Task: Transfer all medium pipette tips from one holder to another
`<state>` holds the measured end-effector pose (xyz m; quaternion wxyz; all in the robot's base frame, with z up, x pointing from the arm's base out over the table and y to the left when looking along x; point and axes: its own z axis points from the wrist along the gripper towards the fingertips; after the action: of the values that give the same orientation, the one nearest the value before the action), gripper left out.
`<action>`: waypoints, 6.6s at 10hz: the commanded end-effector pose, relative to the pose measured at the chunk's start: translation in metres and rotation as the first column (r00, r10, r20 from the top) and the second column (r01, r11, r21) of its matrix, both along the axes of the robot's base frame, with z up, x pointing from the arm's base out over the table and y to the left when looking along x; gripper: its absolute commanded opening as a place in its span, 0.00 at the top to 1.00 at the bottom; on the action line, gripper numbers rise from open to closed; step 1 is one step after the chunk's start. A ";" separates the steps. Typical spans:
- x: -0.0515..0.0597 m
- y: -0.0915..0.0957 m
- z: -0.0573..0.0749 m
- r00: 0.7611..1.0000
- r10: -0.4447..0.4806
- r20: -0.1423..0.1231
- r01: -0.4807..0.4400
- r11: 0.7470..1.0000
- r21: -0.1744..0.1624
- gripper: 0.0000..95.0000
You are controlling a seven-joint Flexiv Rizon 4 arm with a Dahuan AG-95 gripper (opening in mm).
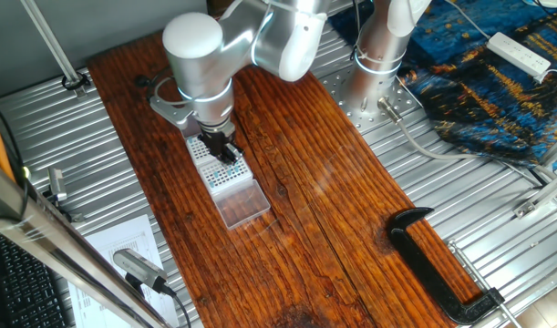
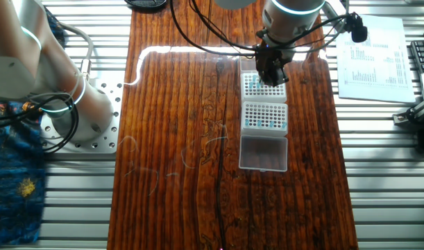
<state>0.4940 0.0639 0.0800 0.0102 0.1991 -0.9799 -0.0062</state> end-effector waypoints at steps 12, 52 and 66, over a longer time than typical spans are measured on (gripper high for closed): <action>-0.001 -0.001 0.003 1.000 0.007 -0.013 -0.007 1.000 -0.006 0.80; 0.012 -0.070 0.096 0.983 0.165 -0.084 -0.169 0.984 -0.050 1.00; -0.004 -0.090 0.061 0.982 0.184 -0.050 -0.185 0.983 -0.004 1.00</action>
<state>0.4882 -0.0251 0.1403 0.0357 0.2894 -0.9565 -0.0073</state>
